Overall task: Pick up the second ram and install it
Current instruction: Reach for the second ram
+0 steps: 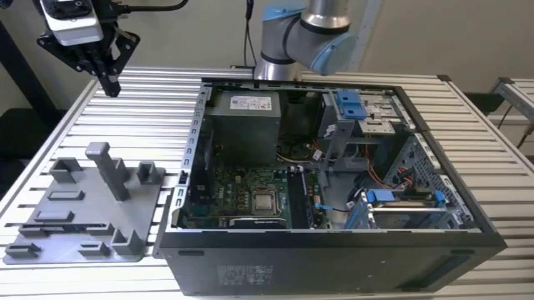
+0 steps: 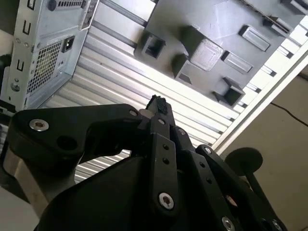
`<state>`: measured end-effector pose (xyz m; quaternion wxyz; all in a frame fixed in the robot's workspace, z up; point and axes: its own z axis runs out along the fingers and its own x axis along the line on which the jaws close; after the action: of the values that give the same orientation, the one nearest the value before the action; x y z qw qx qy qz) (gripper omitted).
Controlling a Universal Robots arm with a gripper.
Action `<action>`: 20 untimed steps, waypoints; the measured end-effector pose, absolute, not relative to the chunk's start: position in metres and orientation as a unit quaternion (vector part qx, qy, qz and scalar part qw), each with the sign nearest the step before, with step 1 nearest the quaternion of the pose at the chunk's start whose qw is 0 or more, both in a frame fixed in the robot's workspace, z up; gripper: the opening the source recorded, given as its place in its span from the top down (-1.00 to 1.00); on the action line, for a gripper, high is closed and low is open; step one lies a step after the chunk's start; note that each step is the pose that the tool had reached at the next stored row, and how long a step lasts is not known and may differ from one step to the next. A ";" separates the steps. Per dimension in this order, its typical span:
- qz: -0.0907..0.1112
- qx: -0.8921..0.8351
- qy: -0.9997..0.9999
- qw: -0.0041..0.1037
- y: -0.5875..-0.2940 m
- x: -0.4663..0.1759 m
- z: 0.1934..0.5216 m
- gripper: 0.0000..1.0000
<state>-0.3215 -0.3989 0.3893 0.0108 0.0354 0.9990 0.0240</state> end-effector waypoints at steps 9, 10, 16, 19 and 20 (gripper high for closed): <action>0.024 0.035 0.999 0.011 -0.399 -0.345 0.389 0.79; 0.024 0.035 0.999 0.011 -0.399 -0.348 0.388 0.79; 0.024 0.035 0.999 0.011 -0.399 -0.367 0.388 0.79; 0.024 0.035 0.999 0.011 -0.399 -0.377 0.387 0.79; 0.024 0.035 0.999 0.011 -0.399 -0.380 0.387 0.79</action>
<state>-0.3804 -0.3989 0.3871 0.0108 0.0353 0.9990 0.0240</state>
